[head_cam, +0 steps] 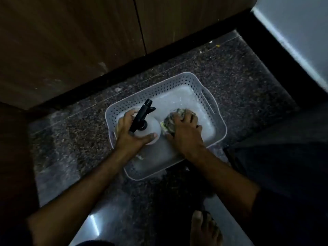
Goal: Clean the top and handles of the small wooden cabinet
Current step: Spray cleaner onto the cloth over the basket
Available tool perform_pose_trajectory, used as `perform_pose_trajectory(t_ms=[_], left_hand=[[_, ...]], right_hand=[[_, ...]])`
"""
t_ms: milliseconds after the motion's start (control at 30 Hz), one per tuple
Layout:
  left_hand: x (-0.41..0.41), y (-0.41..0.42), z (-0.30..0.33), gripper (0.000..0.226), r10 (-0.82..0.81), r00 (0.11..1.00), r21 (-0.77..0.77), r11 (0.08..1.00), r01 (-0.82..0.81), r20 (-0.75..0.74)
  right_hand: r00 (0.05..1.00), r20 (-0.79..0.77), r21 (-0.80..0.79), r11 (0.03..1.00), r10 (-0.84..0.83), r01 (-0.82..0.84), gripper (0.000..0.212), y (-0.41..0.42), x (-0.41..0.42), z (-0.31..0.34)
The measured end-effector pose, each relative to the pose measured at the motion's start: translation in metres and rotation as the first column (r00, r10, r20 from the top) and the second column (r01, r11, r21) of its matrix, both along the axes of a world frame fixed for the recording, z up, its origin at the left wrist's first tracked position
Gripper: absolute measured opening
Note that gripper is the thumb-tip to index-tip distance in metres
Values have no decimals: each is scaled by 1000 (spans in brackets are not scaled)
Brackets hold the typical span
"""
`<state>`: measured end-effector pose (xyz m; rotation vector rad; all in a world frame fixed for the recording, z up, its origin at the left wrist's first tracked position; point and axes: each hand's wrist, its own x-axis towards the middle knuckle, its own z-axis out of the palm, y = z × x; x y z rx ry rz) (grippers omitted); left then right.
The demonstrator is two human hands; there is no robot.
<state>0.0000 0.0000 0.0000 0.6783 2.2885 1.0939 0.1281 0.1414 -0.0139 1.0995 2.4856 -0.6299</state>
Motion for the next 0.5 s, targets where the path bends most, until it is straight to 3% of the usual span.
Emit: perform_pose_trajectory(t_ms=[100, 167, 300, 367, 400, 433, 500], left_hand=[[-19, 11, 4, 89, -155, 986, 150, 978, 145, 56], [-29, 15, 5, 94, -299, 950, 219, 936, 275, 85], [-14, 23, 15, 79, -364, 928, 275, 903, 331, 81], [-6, 30, 24, 71, -377, 925, 325, 882, 341, 53], [-2, 32, 29, 65, -387, 920, 329, 877, 349, 54], [1, 35, 35, 58, -397, 916, 323, 876, 359, 59], [3, 37, 40, 47, -403, 913, 285, 884, 371, 60]], right_hand=[[997, 10, 243, 967, 73, -74, 51, -1, -8, -9], [995, -39, 301, 950, 96, -80, 35, 0, -13, -11], [970, -234, 113, 993, 59, -33, 26, 11, -11, -12], [919, -372, -67, 991, -130, 113, 21, 19, -4, -9], [835, -432, -257, 934, -341, 249, 15, 22, 0, -5], [692, -417, -501, 785, -589, 365, 12, 26, 3, 0], [410, -212, -854, 372, -887, 364, 8, 31, 8, 9]])
